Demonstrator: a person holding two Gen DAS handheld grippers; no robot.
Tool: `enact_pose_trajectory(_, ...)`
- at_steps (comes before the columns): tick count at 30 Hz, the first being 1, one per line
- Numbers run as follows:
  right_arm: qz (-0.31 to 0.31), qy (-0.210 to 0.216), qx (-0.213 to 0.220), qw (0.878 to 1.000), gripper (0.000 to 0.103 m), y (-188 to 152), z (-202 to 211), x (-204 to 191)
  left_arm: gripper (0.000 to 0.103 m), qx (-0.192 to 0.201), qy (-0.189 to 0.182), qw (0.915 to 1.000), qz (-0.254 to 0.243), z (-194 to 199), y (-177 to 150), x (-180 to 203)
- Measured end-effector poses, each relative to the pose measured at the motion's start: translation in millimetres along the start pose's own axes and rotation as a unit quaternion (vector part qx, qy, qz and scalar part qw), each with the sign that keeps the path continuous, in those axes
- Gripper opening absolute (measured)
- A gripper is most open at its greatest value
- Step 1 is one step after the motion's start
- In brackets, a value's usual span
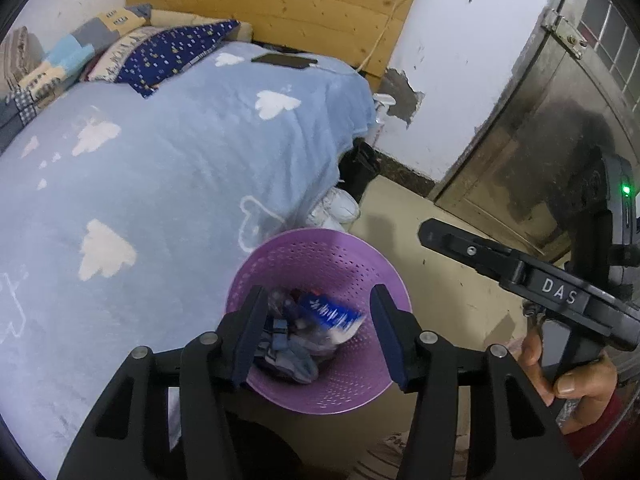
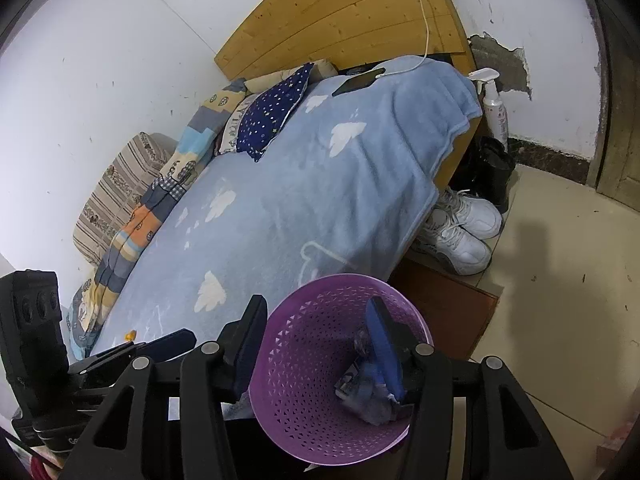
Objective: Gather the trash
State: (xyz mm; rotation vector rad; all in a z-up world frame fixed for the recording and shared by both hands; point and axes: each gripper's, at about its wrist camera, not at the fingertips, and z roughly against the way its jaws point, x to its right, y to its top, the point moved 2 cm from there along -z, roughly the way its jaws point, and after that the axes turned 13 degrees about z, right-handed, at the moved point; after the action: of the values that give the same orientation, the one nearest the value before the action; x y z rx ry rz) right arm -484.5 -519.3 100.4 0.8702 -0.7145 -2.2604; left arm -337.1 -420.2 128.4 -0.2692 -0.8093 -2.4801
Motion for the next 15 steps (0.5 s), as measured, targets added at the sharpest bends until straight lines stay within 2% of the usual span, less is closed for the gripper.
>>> enact_pose_trajectory(2, 0.005, -0.002, 0.002, 1.0, 0.056, 1, 5, -4, 0.06, 0.021, 0.008, 0.9997, 0.001, 13, -1, -5)
enact_pose_trajectory(4, 0.017, -0.013, 0.006, 1.0, 0.057, 1, 12, -11, 0.072, 0.042, 0.017, 0.999, 0.003, 27, -3, -10)
enact_pose_trajectory(5, 0.024, -0.02, 0.008, 0.999, 0.057, 1, 15, -14, 0.074, 0.054, 0.022, 0.9983, 0.005, 35, -4, -15)
enact_pose_trajectory(6, 0.032, -0.03, 0.011, 0.999, 0.062, 2, 19, -17, 0.077, 0.069, 0.028, 0.9972, 0.008, 46, -6, -21)
enact_pose_trajectory(8, 0.059, -0.066, 0.021, 0.996, 0.072, 0, 28, -28, 0.079, 0.089, 0.037, 0.9952, 0.014, 63, -11, -31)
enact_pose_trajectory(10, 0.083, -0.095, 0.033, 0.991, 0.074, -4, 39, -43, 0.082, 0.114, 0.05, 0.992, 0.021, 82, -17, -43)
enact_pose_trajectory(13, 0.112, -0.146, 0.037, 0.982, 0.079, -13, 48, -64, 0.092, 0.15, 0.065, 0.9861, 0.028, 110, -31, -58)
enact_pose_trajectory(15, 0.121, -0.169, 0.036, 0.978, 0.082, -21, 52, -78, 0.094, 0.178, 0.083, 0.98, 0.031, 130, -44, -69)
